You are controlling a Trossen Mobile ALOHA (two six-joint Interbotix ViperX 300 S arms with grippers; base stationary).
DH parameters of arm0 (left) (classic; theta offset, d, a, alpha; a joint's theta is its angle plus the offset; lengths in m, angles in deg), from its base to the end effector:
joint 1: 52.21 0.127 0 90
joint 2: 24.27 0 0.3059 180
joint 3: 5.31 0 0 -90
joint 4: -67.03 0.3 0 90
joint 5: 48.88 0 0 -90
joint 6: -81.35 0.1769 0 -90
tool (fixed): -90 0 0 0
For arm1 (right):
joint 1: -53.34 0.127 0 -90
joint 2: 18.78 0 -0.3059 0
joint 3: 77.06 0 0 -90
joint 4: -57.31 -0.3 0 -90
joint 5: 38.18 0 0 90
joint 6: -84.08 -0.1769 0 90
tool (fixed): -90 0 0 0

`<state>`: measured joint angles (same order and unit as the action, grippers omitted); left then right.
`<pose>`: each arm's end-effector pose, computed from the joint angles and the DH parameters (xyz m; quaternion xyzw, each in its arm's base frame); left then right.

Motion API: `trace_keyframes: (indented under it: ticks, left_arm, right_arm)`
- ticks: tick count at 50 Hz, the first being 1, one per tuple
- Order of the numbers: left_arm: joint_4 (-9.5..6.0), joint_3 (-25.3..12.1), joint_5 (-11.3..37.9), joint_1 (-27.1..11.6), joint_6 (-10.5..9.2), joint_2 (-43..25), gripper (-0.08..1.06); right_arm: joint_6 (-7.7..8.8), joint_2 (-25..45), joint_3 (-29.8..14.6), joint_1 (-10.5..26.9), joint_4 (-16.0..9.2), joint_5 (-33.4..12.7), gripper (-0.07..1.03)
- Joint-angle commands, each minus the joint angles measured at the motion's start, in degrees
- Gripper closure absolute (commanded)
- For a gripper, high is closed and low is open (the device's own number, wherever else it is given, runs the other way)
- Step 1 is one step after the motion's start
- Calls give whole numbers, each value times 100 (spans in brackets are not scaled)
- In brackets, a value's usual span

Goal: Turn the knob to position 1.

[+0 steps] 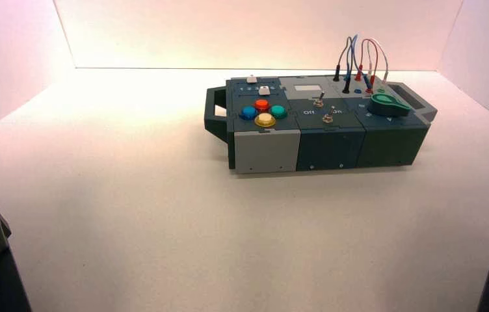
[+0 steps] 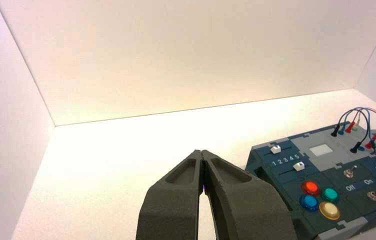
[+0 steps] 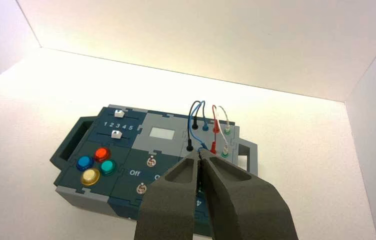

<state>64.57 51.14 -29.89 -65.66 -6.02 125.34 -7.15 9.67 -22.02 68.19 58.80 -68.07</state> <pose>0.1996 -0.0503 0.2501 0.0178 0.1364 -0.1232 0.9828 0.1857 0.0469 0.2366 -0.0280 0.2006 0.1204 0.9718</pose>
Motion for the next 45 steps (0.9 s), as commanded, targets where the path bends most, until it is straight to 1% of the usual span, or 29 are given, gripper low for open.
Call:
trace_keyframes:
  ticks: [1, 20, 27, 34, 41, 45]
  left_arm:
    - [9, -114, -44, 18, 0, -97, 101]
    - [9, -114, -18, 18, 0, -97, 101]
    - [9, -123, -26, 18, 0, -132, 101]
    - [9, -132, -35, 18, 9, -193, 101]
    - [9, -141, -26, 18, 9, -264, 101]
    - [9, -149, -18, 18, 0, -316, 101]
  right_arm:
    - [-18, 88, -141, -18, 9, 62, 99]
    - [-35, 88, -167, -18, -35, -18, 99]
    - [-53, 290, -220, -18, -158, -211, 99]
    - [-62, 861, -343, -18, -220, -448, 99]
    - [-114, 1819, -633, -18, -360, -747, 99]
    - [-114, 2391, -800, -18, -360, -853, 99]
